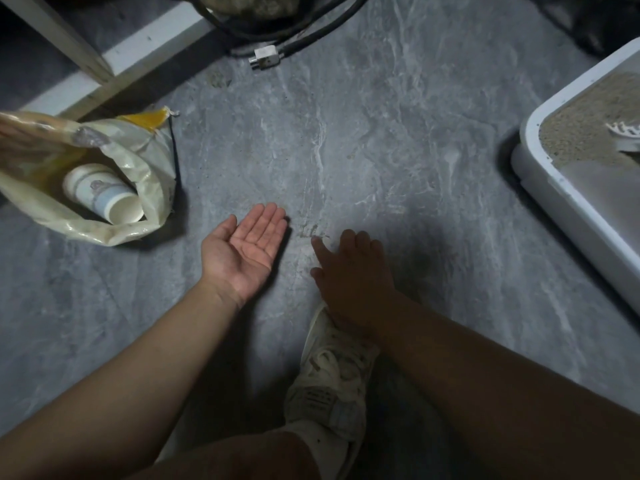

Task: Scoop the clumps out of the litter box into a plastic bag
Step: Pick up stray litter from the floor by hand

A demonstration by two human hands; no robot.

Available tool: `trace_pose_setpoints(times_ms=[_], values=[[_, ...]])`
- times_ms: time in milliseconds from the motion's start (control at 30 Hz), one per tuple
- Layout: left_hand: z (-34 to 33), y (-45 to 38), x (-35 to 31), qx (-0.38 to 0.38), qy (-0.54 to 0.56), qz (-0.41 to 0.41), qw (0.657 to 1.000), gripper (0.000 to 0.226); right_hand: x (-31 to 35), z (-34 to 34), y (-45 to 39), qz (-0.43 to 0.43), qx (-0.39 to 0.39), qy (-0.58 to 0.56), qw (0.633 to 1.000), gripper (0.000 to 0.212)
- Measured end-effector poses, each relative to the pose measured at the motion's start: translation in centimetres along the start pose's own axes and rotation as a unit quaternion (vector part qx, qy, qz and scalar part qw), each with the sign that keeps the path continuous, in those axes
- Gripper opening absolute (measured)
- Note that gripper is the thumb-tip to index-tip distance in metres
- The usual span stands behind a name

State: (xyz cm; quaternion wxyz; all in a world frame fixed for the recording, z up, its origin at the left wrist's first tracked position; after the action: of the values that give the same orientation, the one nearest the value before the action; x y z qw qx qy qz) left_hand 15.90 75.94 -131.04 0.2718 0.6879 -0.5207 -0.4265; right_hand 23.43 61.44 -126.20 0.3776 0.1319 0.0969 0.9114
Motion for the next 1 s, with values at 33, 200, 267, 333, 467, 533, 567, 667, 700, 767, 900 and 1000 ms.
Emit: trace_pose_setpoints(times_ms=[33, 200, 267, 333, 467, 533, 567, 667, 700, 767, 900, 1000], values=[[0.0, 0.0, 0.0, -0.001, -0.002, -0.001, 1.0, 0.046, 0.0, 0.2, 0.0, -0.006, -0.006, -0.002, 1.0, 0.058], [-0.2, -0.1, 0.1, 0.0, -0.018, -0.001, 1.0, 0.046, 2.4, 0.6, -1.8, 0.001, -0.022, -0.026, 0.999, 0.058], [-0.2, -0.1, 0.1, -0.001, -0.023, 0.0, 1.0, 0.047, 2.4, 0.3, -2.1, 0.0, -0.016, -0.017, 1.0, 0.057], [-0.1, -0.1, 0.0, 0.0, -0.022, 0.0, 1.0, 0.047, 2.1, 0.4, -1.9, 0.006, -0.017, -0.014, 1.0, 0.054], [0.1, -0.1, 0.3, -0.005, -0.027, 0.005, 1.0, 0.047, 0.7, 1.1, -2.3, 0.038, 0.002, -0.055, 0.998, 0.047], [0.3, 0.0, 0.7, -0.011, -0.033, 0.008, 0.999, 0.047, -1.4, 1.4, -3.0, 0.015, 0.011, -0.129, 0.991, 0.041], [0.3, 0.0, 0.9, -0.013, -0.034, 0.01, 0.999, 0.047, -2.4, 1.3, -3.3, 0.002, 0.015, -0.157, 0.988, 0.04], [0.3, -0.2, 1.3, -0.012, -0.039, 0.012, 0.999, 0.047, -3.2, 0.4, -3.9, 0.002, 0.049, -0.167, 0.985, 0.043], [0.3, -0.2, 1.3, -0.013, -0.039, 0.012, 0.999, 0.047, -2.9, 0.2, -4.1, 0.013, 0.055, -0.163, 0.985, 0.04], [0.4, -0.2, 1.3, -0.013, -0.041, 0.012, 0.999, 0.047, -2.2, 0.4, -4.6, 0.034, 0.045, -0.163, 0.985, 0.027], [0.6, -0.3, 1.1, -0.011, -0.038, 0.013, 0.999, 0.048, -1.1, 0.6, -5.2, 0.065, 0.024, -0.144, 0.987, 0.018], [0.8, -0.4, 0.6, -0.012, -0.036, 0.009, 0.999, 0.048, -0.1, 0.8, -5.3, 0.09, 0.011, -0.114, 0.989, 0.017]])
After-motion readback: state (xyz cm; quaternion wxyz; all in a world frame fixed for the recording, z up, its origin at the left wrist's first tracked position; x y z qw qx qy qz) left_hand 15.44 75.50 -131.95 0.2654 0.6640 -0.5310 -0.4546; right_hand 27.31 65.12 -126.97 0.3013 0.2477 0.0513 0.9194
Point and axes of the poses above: each hand's wrist, its own y-axis away from the middle knuckle, its own z-axis out of the back of the hand, x = y × z, the point moved 10 cm from there along -y, towards the middle knuckle, and after that the axes turned 2 degrees about -x, right-handed, at the moved point
